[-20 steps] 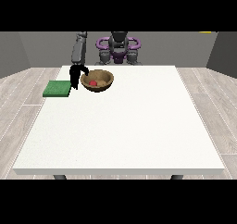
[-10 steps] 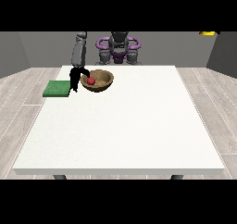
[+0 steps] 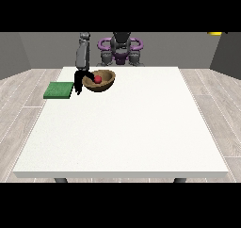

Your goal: Pick the cup and pour the ball into the bowl, then pick the bowl and place it on the pad

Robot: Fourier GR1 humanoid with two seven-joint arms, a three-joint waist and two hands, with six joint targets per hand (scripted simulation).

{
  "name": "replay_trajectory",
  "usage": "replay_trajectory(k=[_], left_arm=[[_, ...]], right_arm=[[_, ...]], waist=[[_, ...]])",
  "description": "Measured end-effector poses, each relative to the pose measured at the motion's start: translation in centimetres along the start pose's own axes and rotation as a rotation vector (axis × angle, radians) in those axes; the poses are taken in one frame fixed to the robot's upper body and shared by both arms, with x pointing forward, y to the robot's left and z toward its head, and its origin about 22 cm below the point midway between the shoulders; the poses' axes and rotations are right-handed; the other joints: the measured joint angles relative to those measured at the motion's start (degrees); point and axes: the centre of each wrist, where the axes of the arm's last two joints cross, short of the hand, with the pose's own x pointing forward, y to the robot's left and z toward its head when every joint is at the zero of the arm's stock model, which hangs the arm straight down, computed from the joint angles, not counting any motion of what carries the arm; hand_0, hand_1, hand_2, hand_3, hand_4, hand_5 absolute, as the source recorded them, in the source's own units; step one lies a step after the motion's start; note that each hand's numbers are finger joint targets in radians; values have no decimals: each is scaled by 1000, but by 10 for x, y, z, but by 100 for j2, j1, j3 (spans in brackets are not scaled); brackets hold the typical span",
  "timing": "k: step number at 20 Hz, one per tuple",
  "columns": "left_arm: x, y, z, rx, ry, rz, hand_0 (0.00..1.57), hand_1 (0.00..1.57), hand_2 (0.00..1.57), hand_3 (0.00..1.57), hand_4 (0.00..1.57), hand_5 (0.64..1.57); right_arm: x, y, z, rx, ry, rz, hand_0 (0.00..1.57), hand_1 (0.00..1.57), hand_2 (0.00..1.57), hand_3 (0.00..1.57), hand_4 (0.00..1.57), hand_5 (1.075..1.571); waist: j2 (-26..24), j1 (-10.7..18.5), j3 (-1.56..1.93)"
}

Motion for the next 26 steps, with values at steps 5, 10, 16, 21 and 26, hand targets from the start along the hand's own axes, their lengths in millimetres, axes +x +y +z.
replay_trajectory(k=[5, 10, 16, 21, 26], left_arm=[[16, 12, 0, -3, -34, 7, 0, 0, 0, 0, 1071, 1523], [22, 15, -1, -5, -52, 22, 0, 0, 0, 0, 1160, 1527], [6, 27, 7, 18, 2, 36, 0, 0, 0, 0, 1194, 1528], [-8, 43, 18, 49, 48, 30, 0, 0, 0, 0, 1204, 1537], [-27, 55, 32, 96, 103, 13, 0, 0, 0, 0, 1198, 1545]], right_arm=[[2, -24, 7, -84, -15, 111, 1571, 1571, 1571, 1566, 903, 1495], [6, -29, 10, -126, -34, 153, 1571, 1571, 1571, 1292, 995, 1542], [19, -27, 5, -129, 89, 215, 1571, 1571, 1571, 1068, 1024, 1554], [52, -51, -12, -133, 198, 313, 1571, 1571, 1571, 865, 1061, 1556], [119, -95, -39, -168, 264, 498, 1571, 1571, 1571, 545, 1101, 1567]], waist=[[79, 181, -77], [125, 293, -32], [-91, 251, 128], [-236, 31, 162], [-446, -396, 134]])
